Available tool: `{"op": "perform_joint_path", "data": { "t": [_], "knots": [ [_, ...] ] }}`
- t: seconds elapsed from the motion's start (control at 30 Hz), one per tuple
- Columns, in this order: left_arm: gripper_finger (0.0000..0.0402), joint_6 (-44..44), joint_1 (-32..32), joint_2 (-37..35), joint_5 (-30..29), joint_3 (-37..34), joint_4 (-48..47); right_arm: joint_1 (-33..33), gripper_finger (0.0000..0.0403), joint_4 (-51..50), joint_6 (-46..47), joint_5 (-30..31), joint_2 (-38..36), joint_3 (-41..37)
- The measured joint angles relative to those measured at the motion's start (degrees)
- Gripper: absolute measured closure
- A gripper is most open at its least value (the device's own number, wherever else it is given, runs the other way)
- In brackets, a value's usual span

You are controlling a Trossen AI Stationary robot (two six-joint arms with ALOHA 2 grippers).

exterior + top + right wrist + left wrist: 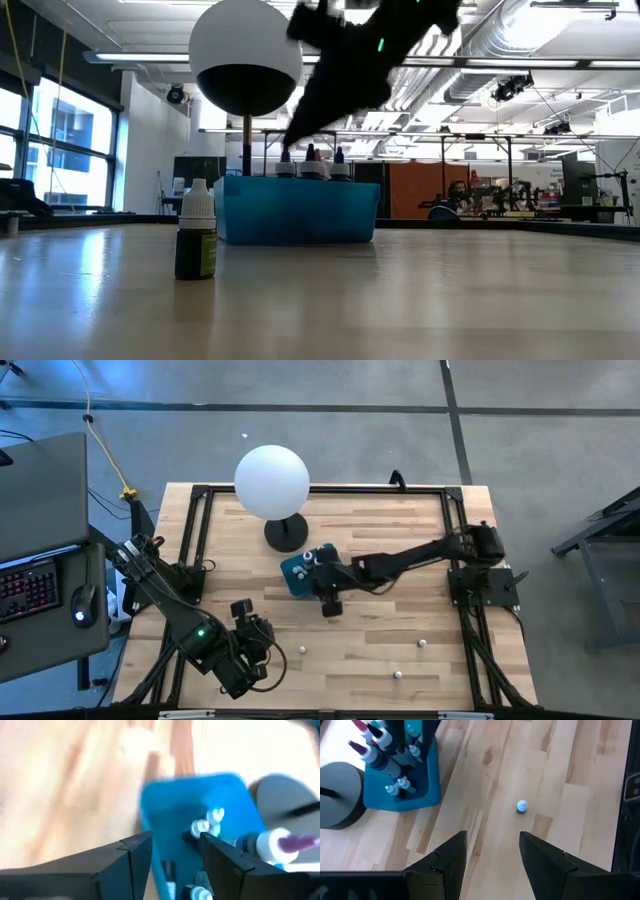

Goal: Pick & Place food coloring
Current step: Put the small green food coloring bottle into the blue container

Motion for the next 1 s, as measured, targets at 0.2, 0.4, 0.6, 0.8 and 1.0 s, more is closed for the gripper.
{"op": "perform_joint_path", "data": {
  "t": [0.2, 0.4, 0.6, 0.8, 1.0],
  "knots": [
    [0.0224, 0.00, 0.03, 0.00, -3.53, 0.02, 1.30, 7.30, 0.0258, -7.59, 3.75, 3.81, -11.38, 0.05],
    [0.0224, 0.56, 1.98, 0.49, -3.39, -1.13, 1.97, 14.82, 0.0268, -20.05, 21.39, 0.88, -22.80, -2.65],
    [0.0224, 25.77, 5.25, 0.56, 7.62, -7.25, 12.57, 23.02, 0.0269, -11.25, 30.57, 3.88, -26.37, -15.64],
    [0.0225, 47.54, 9.01, 0.59, 20.30, -15.81, 35.43, 26.65, 0.0269, 2.58, 31.86, 2.21, -26.30, -27.83],
    [0.0225, 49.56, 14.81, 2.34, 22.92, -17.92, 37.95, 25.96, 0.0269, 7.78, 35.38, -3.87, -26.32, -31.66]
  ]
}}
